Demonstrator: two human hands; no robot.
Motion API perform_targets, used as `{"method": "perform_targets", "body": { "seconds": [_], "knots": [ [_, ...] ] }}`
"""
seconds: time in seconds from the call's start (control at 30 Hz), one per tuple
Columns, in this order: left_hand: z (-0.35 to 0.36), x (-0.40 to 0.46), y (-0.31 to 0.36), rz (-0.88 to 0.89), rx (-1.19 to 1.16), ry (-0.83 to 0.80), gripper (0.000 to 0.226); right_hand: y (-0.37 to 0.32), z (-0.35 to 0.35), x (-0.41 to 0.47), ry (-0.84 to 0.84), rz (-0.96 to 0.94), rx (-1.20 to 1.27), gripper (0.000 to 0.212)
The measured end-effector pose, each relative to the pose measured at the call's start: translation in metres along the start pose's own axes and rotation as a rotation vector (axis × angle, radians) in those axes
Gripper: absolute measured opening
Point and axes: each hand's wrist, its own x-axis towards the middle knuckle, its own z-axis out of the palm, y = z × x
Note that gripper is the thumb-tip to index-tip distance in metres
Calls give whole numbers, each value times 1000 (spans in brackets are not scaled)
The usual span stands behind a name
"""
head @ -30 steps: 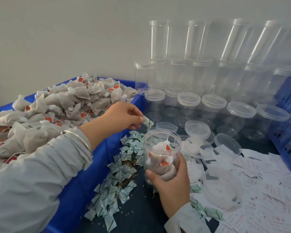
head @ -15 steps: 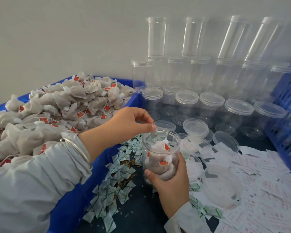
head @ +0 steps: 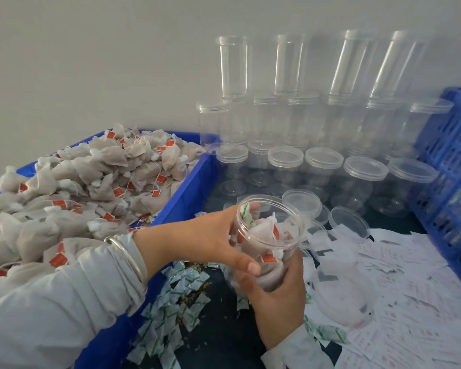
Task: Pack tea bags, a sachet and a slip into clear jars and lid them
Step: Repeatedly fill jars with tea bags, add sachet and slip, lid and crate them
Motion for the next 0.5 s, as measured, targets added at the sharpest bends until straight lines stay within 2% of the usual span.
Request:
{"method": "perform_targets", "body": {
  "seconds": [0.1,0.2,0.33,0.4,0.43,0.5],
  "knots": [
    [4,1,1,27,11,64,98,-1,-5,5,-27,-56,-87,99],
    [5,1,1,70,-2,142,92,-1,-7,13,-181,-8,-48,109],
    [3,2,-1,-2,4,282,91,-1,-15,19,-270,57,-27,110],
    [1,4,2,-24,-13,362,91,-4,-25,20,-255,62,-81,103],
    [0,5,5,-24,-32,394,90,-7,-32,21,-230,54,-123,92],
    [1,6,10,-12,-72,447,85,-11,-50,24,-148,31,-185,54]
  ]
}}
